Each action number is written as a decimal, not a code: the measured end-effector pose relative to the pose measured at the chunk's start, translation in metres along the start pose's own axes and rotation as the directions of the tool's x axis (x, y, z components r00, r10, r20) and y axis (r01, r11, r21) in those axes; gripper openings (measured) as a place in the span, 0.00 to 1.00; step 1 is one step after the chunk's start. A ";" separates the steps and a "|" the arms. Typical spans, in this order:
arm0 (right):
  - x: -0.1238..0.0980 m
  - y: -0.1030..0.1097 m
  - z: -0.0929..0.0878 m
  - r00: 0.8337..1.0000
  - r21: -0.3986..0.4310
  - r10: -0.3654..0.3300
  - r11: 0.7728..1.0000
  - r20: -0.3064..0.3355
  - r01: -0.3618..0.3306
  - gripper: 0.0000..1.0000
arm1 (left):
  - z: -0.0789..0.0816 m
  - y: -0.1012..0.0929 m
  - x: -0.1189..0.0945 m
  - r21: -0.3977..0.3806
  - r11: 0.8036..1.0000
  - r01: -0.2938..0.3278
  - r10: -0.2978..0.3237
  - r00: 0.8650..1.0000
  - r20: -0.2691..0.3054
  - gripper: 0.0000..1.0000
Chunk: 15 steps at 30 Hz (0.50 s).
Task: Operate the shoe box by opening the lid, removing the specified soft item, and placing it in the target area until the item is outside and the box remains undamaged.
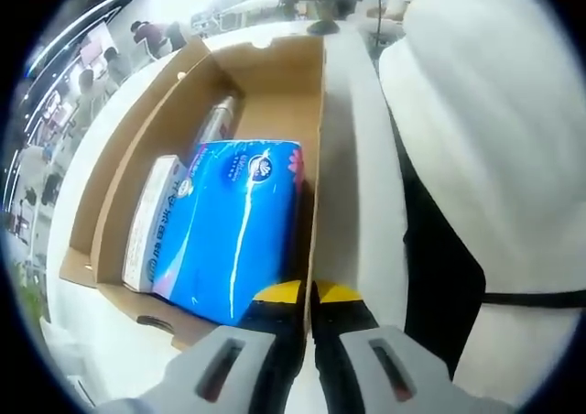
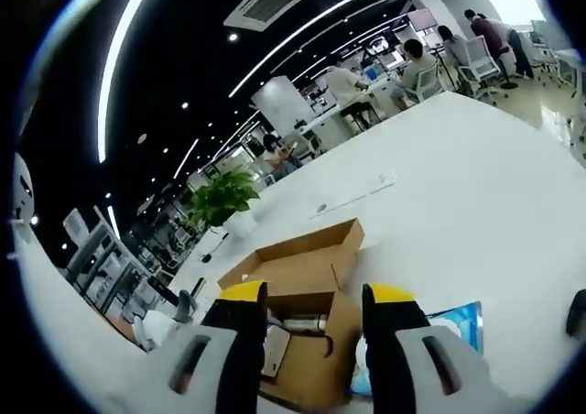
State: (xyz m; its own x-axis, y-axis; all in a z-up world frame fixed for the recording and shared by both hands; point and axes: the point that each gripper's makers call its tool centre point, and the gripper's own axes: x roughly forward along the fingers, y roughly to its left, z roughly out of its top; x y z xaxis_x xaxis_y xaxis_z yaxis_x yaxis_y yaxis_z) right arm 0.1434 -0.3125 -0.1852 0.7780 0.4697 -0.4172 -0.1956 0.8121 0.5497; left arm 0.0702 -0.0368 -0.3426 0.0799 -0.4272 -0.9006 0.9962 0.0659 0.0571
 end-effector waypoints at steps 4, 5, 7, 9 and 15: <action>0.006 0.005 -0.002 0.999 -0.109 -0.020 0.994 -0.051 0.014 0.30 | 0.000 0.000 0.000 0.017 1.000 -0.007 0.007 1.000 0.009 0.02; 0.008 0.009 -0.002 0.998 -0.160 -0.012 0.987 -0.061 0.002 0.31 | 0.000 0.000 0.000 0.015 1.000 -0.005 0.005 1.000 0.011 0.02; 0.011 0.013 -0.003 0.997 -0.228 -0.018 0.974 -0.072 0.001 0.33 | 0.000 0.000 0.000 0.015 1.000 -0.001 0.000 1.000 0.009 0.02; 0.013 0.021 -0.004 0.997 -0.237 0.003 0.971 -0.079 -0.022 0.33 | 0.001 0.000 0.000 0.017 1.000 -0.001 0.001 1.000 0.009 0.02; 0.014 0.027 0.003 0.998 -0.241 0.012 0.970 -0.063 -0.027 0.36 | 0.001 -0.001 0.000 0.030 1.000 -0.008 0.008 1.000 0.018 0.02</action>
State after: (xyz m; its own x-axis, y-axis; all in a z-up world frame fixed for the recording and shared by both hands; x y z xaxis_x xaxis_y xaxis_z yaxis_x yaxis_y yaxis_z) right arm 0.1508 -0.2853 -0.1738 0.7365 0.5004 -0.4552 -0.3543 0.8586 0.3705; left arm 0.0697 -0.0378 -0.3417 0.0882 -0.4427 -0.8923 0.9961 0.0427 0.0773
